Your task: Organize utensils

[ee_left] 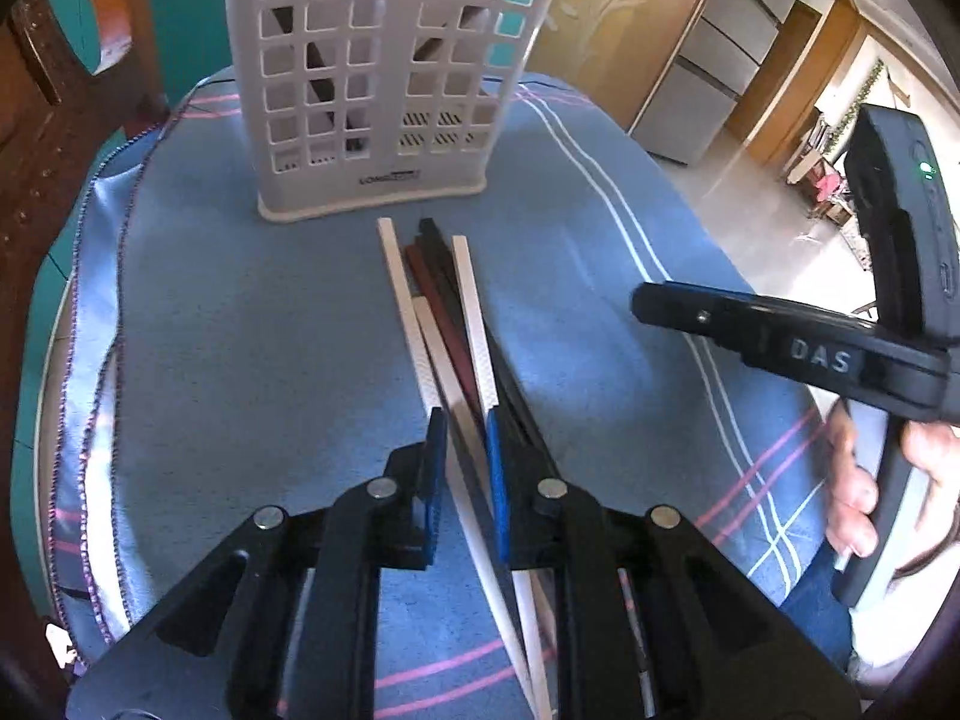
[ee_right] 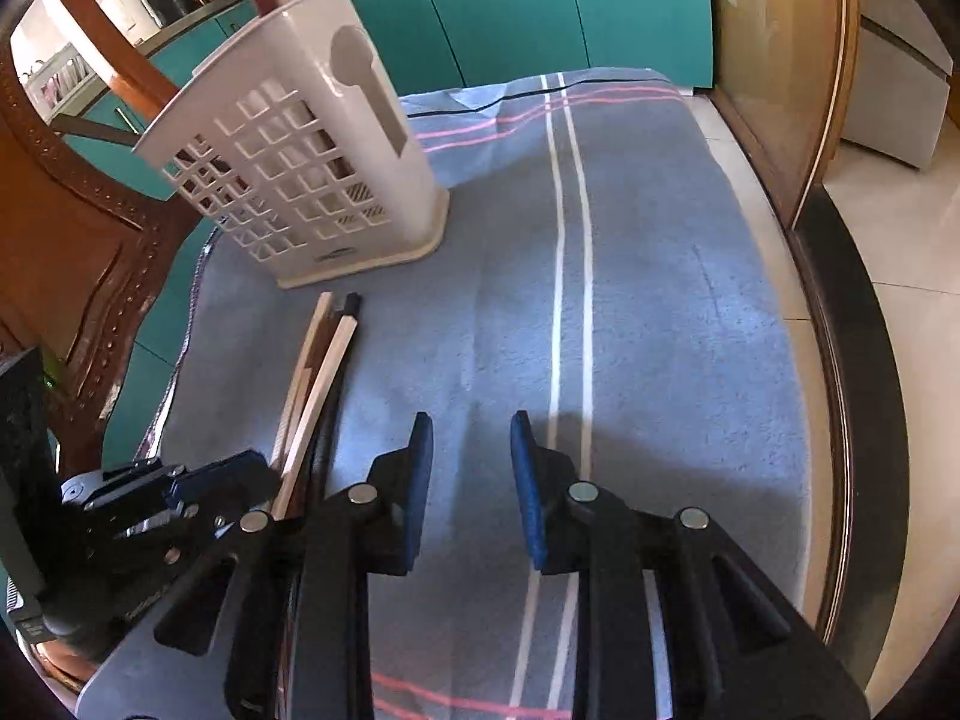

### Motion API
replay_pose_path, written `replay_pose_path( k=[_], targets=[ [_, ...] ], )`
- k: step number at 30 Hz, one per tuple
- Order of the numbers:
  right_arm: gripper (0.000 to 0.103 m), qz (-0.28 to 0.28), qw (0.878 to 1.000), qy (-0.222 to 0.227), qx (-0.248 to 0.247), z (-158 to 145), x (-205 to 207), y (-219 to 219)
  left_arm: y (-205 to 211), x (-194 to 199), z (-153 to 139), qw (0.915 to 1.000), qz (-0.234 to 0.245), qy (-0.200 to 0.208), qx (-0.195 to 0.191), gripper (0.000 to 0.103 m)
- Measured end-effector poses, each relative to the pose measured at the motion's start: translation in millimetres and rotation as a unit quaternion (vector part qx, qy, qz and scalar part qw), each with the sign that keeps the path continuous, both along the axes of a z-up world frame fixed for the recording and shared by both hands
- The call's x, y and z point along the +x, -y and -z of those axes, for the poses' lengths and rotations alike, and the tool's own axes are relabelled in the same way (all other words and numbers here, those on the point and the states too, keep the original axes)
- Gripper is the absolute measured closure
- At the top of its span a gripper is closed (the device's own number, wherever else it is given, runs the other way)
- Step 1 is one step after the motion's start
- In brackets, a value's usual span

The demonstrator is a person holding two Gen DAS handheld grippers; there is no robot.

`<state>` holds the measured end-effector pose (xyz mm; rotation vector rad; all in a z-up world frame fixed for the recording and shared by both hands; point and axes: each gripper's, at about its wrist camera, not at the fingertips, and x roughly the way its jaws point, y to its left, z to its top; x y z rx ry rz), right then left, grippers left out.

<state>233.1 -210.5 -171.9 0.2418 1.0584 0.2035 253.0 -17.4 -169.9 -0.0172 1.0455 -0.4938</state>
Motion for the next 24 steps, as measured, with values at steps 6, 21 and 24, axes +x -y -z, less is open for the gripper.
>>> replay_pose_path(
  k=[6,21,24],
  targets=[
    [0.076,-0.013,1.000,-0.003,-0.010,-1,5,-4,-10,0,12,0.9990,-0.039,-0.015,0.015,0.089],
    [0.071,-0.069,0.996,-0.036,0.032,3,51,-66,-39,-5,11,0.9941,-0.107,-0.018,-0.004,0.089],
    [0.068,-0.075,0.996,-0.038,0.012,6,56,-75,-38,-5,12,0.9944,-0.105,-0.018,-0.004,0.089]
  ],
)
